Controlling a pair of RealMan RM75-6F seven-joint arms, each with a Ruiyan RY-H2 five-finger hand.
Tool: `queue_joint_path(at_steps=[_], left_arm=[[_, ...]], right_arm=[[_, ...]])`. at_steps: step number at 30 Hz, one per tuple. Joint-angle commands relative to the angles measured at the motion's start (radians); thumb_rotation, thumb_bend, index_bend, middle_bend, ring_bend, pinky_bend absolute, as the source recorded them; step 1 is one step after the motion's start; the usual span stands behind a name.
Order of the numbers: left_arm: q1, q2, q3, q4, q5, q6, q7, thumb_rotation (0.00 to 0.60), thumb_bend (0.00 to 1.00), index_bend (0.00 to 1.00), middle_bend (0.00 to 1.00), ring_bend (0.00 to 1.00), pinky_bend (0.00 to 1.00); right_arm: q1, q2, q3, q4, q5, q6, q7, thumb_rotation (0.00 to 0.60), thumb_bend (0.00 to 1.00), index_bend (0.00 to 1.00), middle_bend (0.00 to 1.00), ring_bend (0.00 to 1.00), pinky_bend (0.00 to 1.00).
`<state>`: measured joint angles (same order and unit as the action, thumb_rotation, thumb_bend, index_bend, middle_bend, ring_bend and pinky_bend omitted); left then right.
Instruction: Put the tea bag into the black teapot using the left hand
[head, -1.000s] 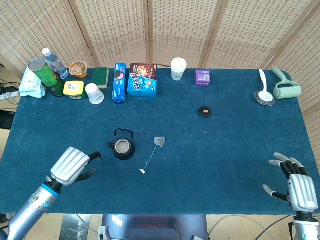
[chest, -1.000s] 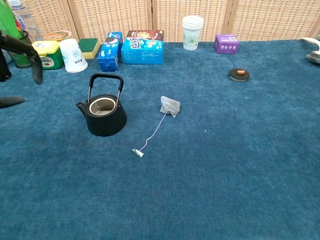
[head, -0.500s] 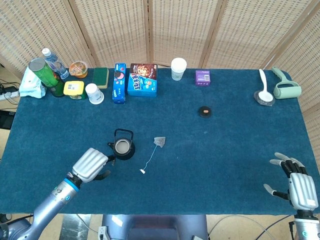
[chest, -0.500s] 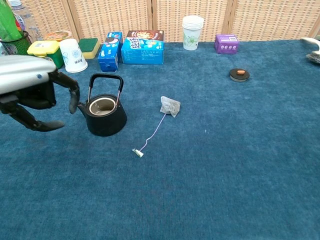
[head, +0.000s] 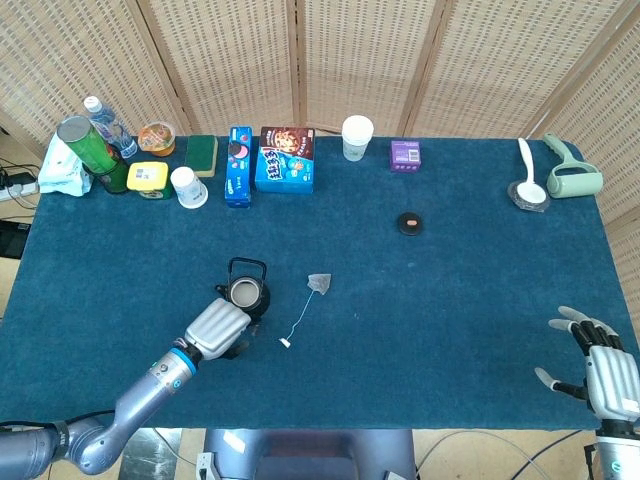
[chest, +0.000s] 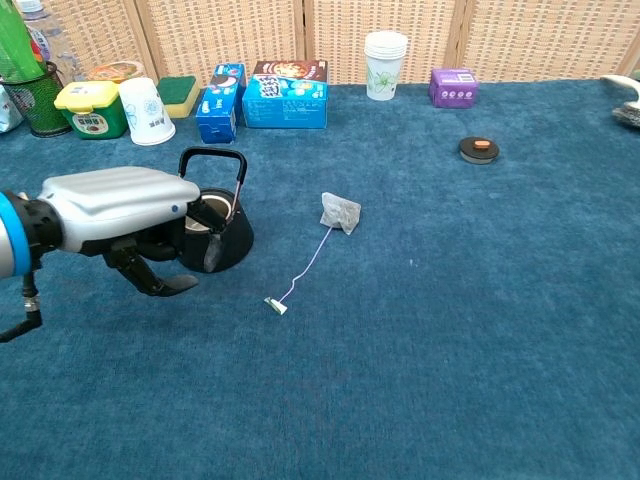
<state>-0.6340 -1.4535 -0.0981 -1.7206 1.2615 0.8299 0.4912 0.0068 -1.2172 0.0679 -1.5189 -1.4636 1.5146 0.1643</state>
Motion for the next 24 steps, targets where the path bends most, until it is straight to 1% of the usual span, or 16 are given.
queue_joint_path(at_steps=[1,6,10,18,24], left_arm=[[-0.027,-0.029,-0.001,0.021,-0.037,-0.018,0.031,0.6,0.44,0.49,1.0,0.96,0.89],[-0.059,-0.066,-0.003,0.039,-0.085,-0.025,0.063,0.6,0.44,0.49,1.0,0.96,0.89],[-0.08,-0.088,-0.004,0.046,-0.111,-0.025,0.075,0.6,0.41,0.49,1.0,0.96,0.89],[-0.112,-0.121,0.005,0.059,-0.136,-0.017,0.089,0.6,0.38,0.49,1.0,0.96,0.89],[-0.132,-0.143,0.01,0.072,-0.156,-0.007,0.097,0.6,0.38,0.49,1.0,0.96,0.89]], right_arm=[[-0.003,0.002,0.0,0.004,0.004,-0.002,0.009,0.6,0.03,0.31,0.22,0.24,0.18],[-0.004,0.001,0.003,0.019,0.012,-0.007,0.024,0.6,0.03,0.31,0.22,0.24,0.18],[-0.007,0.002,0.004,0.028,0.017,-0.008,0.035,0.6,0.03,0.31,0.22,0.24,0.18],[-0.01,0.006,0.008,0.029,0.024,-0.009,0.039,0.6,0.03,0.31,0.22,0.24,0.18],[-0.013,0.005,0.01,0.035,0.027,-0.008,0.046,0.6,0.03,0.31,0.22,0.24,0.18]])
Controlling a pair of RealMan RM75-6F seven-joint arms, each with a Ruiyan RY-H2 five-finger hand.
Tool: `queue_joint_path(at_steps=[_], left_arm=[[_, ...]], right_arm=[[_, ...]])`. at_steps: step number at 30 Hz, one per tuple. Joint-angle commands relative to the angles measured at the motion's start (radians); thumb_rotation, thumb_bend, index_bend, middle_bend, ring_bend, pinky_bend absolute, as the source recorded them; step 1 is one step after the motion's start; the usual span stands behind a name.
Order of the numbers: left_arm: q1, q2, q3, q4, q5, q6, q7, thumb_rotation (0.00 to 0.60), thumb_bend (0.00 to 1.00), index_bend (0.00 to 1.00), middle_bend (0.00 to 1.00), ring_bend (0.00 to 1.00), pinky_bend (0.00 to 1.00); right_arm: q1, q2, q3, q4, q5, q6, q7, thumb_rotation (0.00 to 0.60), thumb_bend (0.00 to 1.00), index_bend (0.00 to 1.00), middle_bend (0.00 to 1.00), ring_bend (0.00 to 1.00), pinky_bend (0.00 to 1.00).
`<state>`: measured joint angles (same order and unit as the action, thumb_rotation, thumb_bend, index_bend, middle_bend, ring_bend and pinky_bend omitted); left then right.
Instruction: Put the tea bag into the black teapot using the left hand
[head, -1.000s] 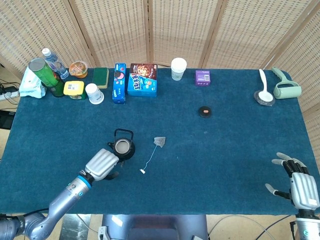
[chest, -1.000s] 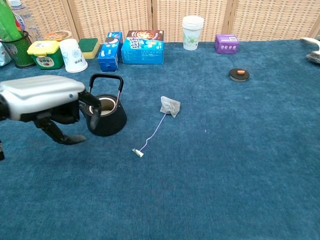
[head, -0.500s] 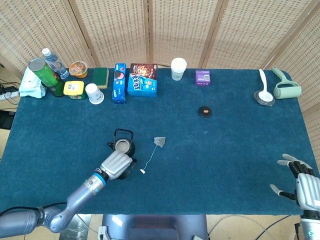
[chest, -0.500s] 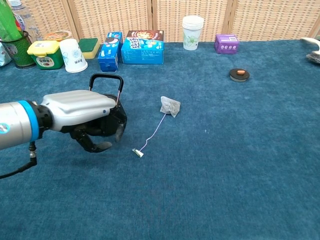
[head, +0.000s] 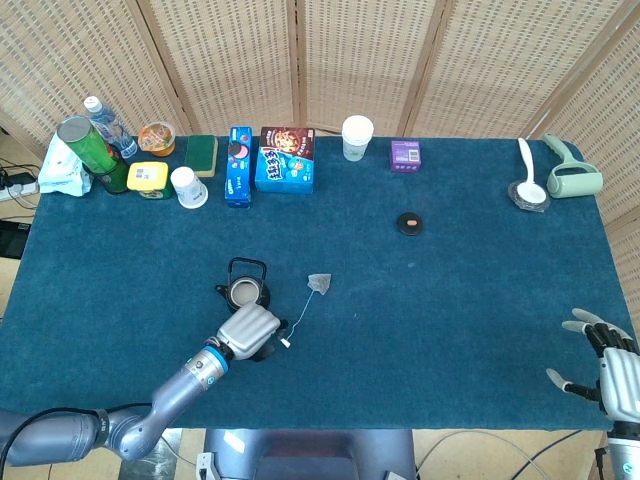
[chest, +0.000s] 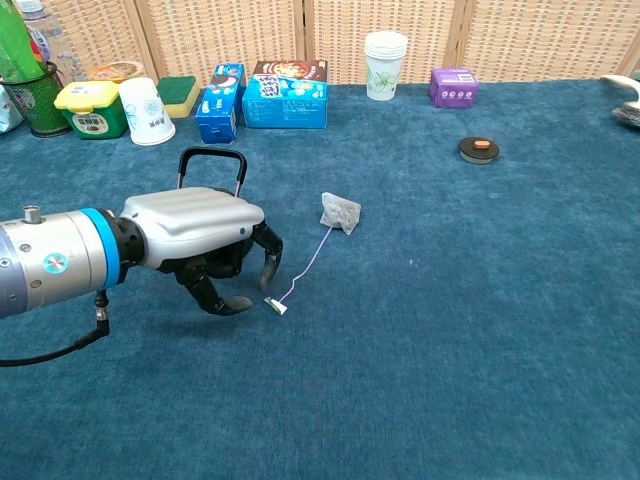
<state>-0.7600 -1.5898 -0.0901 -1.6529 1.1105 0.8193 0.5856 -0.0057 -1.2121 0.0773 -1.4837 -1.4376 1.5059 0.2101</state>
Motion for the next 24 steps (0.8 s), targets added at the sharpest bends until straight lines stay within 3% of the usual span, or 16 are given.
queue_joint_path(at_steps=[1,24], left_arm=[[-0.014,-0.016,0.004,0.015,-0.012,0.001,0.009,0.6,0.38,0.49,1.0,0.96,0.89],[-0.06,-0.071,0.026,0.065,-0.076,0.027,0.012,0.6,0.38,0.49,1.0,0.96,0.89]], right_arm=[[-0.003,0.001,0.002,0.002,0.005,0.0,0.004,0.6,0.03,0.31,0.22,0.24,0.18],[-0.018,0.003,0.01,0.012,0.015,0.012,0.019,0.6,0.03,0.31,0.22,0.24,0.18]])
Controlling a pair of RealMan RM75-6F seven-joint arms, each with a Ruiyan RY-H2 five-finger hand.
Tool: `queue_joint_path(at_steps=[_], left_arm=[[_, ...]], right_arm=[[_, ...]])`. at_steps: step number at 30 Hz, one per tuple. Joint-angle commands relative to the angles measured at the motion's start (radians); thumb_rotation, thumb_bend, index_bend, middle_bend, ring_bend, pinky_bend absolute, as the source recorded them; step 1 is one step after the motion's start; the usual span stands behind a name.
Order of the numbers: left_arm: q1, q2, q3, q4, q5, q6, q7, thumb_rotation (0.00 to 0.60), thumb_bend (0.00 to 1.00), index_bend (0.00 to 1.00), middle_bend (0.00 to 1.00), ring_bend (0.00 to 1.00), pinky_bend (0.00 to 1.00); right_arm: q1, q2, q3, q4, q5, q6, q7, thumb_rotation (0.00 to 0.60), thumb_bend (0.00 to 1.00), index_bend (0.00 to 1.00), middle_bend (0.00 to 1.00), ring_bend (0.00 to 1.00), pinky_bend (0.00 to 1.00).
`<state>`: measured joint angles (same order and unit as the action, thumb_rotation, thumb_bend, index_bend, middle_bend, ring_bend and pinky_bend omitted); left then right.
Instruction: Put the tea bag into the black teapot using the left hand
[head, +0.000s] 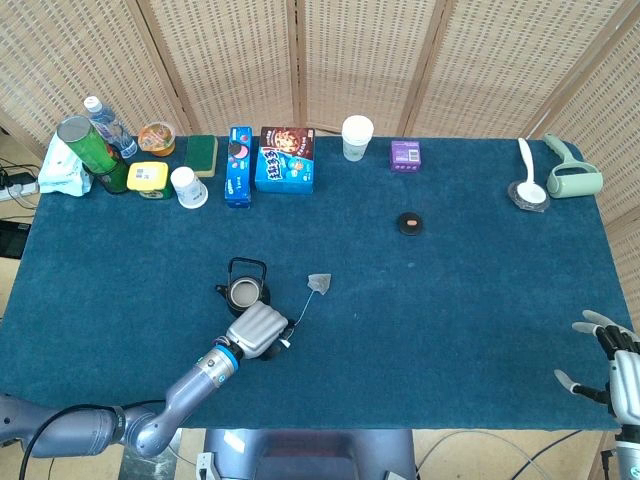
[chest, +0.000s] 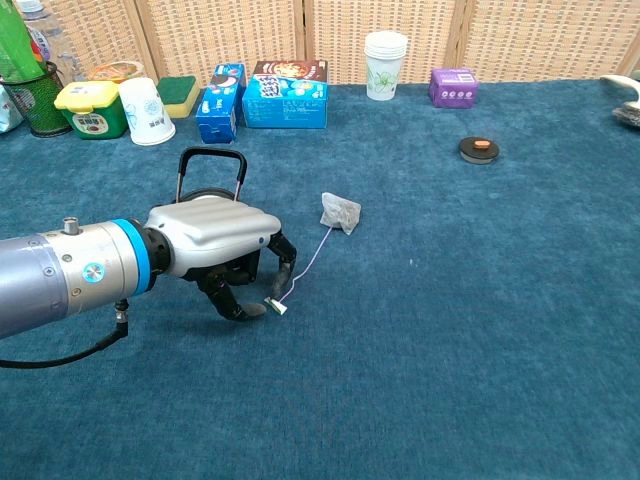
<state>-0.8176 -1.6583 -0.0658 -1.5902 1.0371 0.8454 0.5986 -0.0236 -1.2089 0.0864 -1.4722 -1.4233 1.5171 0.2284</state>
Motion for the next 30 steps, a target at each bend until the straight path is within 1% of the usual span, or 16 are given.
queue_joint_path(at_steps=[1,21,25,30], left_arm=[[-0.003,-0.003,0.003,0.003,-0.004,0.001,-0.001,0.6,0.38,0.49,1.0,0.96,0.89],[-0.022,-0.03,0.02,0.031,-0.023,0.014,-0.009,0.6,0.39,0.52,1.0,0.96,0.89],[-0.024,-0.036,0.021,0.035,-0.027,0.015,-0.013,0.6,0.42,0.52,1.0,0.96,0.89],[-0.028,-0.041,0.023,0.04,-0.034,0.018,-0.009,0.6,0.44,0.52,1.0,0.96,0.89]], right_arm=[[-0.001,0.0,0.001,0.0,0.001,0.001,0.001,0.6,0.03,0.31,0.22,0.24,0.18],[-0.014,-0.006,0.004,0.018,0.02,-0.008,0.019,0.6,0.03,0.31,0.22,0.24,0.18],[-0.014,-0.007,0.005,0.022,0.02,-0.009,0.021,0.6,0.03,0.31,0.22,0.24,0.18],[-0.015,-0.007,0.006,0.024,0.022,-0.013,0.022,0.6,0.03,0.31,0.22,0.24,0.18]])
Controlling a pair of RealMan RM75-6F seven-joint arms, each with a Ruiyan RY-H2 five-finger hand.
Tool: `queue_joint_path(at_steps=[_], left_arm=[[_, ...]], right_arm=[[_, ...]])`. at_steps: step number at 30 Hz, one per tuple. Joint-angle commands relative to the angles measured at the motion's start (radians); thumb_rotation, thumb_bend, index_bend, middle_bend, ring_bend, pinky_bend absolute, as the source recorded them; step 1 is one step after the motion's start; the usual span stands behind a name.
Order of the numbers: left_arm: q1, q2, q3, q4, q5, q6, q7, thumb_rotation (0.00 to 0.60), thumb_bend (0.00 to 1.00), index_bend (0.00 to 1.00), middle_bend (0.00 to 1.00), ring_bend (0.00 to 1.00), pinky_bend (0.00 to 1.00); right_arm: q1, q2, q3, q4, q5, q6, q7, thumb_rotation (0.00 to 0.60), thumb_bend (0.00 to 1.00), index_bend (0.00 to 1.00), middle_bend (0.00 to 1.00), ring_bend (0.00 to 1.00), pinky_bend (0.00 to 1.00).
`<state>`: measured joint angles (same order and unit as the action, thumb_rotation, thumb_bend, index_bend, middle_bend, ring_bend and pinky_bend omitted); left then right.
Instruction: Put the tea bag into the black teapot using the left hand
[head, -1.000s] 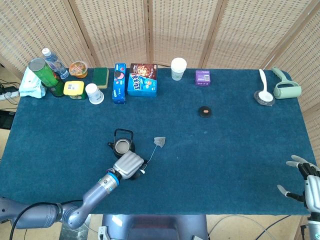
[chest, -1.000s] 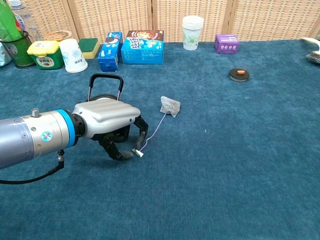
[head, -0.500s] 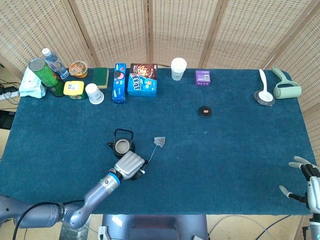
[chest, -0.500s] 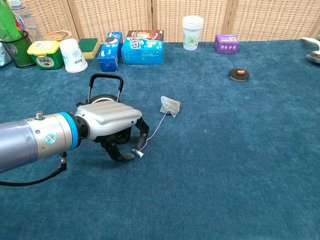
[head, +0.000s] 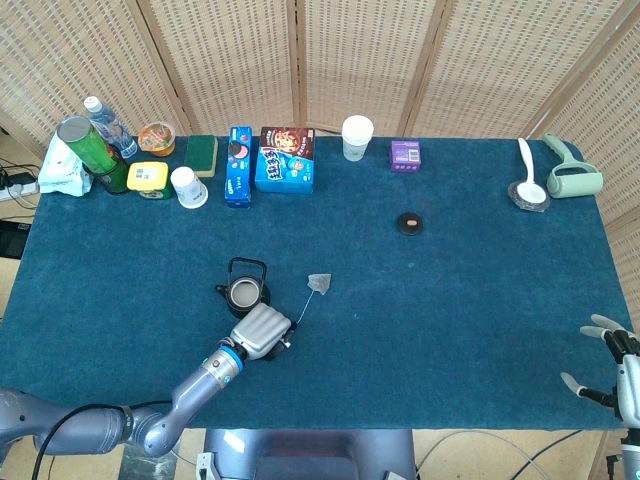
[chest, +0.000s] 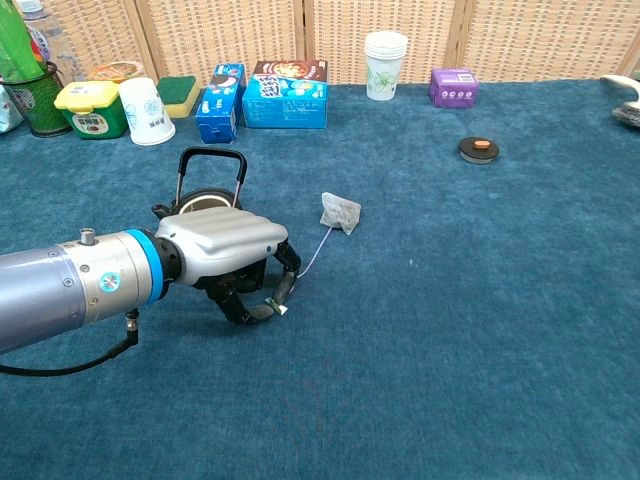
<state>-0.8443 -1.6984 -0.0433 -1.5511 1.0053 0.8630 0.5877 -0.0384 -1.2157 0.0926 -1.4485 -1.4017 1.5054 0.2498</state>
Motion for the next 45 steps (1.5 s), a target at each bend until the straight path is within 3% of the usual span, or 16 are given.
queue_joint_path(at_steps=[1,13,28,45], left_arm=[[-0.002,-0.001,0.001,0.001,-0.004,0.0,0.002,0.6,0.44,0.52,1.0,0.96,0.89],[-0.009,-0.004,0.005,0.001,-0.015,0.002,0.002,0.6,0.52,0.55,1.0,0.97,0.89],[0.0,0.026,0.005,-0.042,0.017,0.032,-0.025,0.6,0.52,0.61,1.0,0.98,0.9],[0.04,0.13,-0.059,-0.152,0.118,0.115,-0.169,0.6,0.52,0.61,1.0,0.98,0.9]], right_arm=[[0.0,0.0,0.0,0.0,0.0,-0.002,0.001,0.6,0.03,0.31,0.22,0.24,0.18],[-0.005,0.0,0.002,0.002,0.002,0.001,0.003,0.6,0.03,0.31,0.22,0.24,0.18],[-0.007,0.0,0.006,0.005,-0.001,0.004,0.008,0.6,0.03,0.31,0.22,0.24,0.18],[-0.002,-0.005,0.003,0.0,-0.013,0.0,0.004,0.6,0.03,0.31,0.22,0.24,0.18]])
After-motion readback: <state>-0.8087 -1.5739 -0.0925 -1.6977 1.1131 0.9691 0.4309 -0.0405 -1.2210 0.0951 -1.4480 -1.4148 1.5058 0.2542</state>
